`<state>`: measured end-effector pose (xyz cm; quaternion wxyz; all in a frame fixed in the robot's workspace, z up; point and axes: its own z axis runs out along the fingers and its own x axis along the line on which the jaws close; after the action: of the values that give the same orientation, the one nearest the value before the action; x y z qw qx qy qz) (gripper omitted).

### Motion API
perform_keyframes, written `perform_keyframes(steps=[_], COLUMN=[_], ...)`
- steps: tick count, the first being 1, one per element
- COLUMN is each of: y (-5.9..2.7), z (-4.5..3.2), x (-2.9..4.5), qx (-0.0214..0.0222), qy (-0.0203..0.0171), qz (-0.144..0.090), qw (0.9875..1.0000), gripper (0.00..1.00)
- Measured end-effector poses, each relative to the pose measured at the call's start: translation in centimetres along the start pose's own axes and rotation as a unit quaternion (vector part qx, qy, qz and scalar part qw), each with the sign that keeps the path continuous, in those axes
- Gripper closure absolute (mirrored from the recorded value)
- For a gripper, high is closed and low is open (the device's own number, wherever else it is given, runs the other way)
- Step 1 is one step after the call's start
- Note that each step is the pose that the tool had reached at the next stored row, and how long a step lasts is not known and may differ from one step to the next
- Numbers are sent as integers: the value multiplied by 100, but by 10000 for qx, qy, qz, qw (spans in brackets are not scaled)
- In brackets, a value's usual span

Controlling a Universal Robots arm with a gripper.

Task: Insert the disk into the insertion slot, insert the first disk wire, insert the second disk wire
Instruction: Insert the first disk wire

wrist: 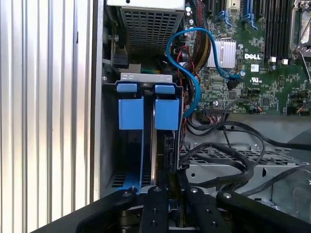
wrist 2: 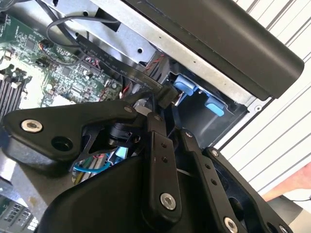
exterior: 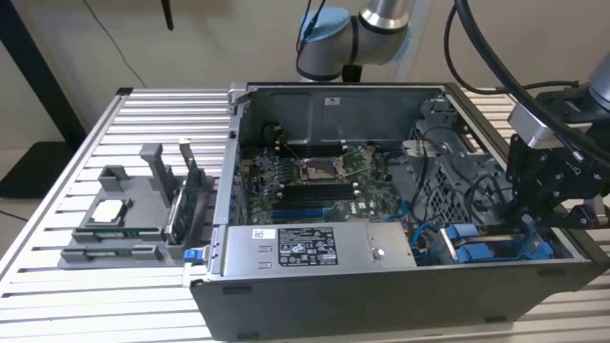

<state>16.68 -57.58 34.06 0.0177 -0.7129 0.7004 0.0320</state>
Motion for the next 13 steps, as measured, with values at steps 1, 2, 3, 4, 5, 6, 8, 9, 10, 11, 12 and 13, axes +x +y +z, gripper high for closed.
perform_keyframes(steps=[1, 2, 3, 4, 5, 6, 8, 9, 10, 11, 12, 13], y=[0, 0, 0, 1, 2, 4, 7, 7, 8, 8, 8, 9], z=[0, 0, 0, 0, 0, 0, 0, 0, 0, 0, 0, 0], x=[0, 0, 0, 0, 0, 0, -1, -1, -1, -1, -3, -6], qx=[0, 0, 0, 0, 0, 0, 0, 0, 0, 0, 0, 0], qy=[0, 0, 0, 0, 0, 0, 0, 0, 1, 2, 2, 3], qz=[0, 0, 0, 0, 0, 1, 1, 1, 1, 1, 1, 1], qw=[10000, 10000, 10000, 10000, 10000, 10000, 10000, 10000, 10000, 10000, 10000, 10000], gripper=[81, 81, 81, 81, 81, 81, 81, 81, 81, 81, 81, 81])
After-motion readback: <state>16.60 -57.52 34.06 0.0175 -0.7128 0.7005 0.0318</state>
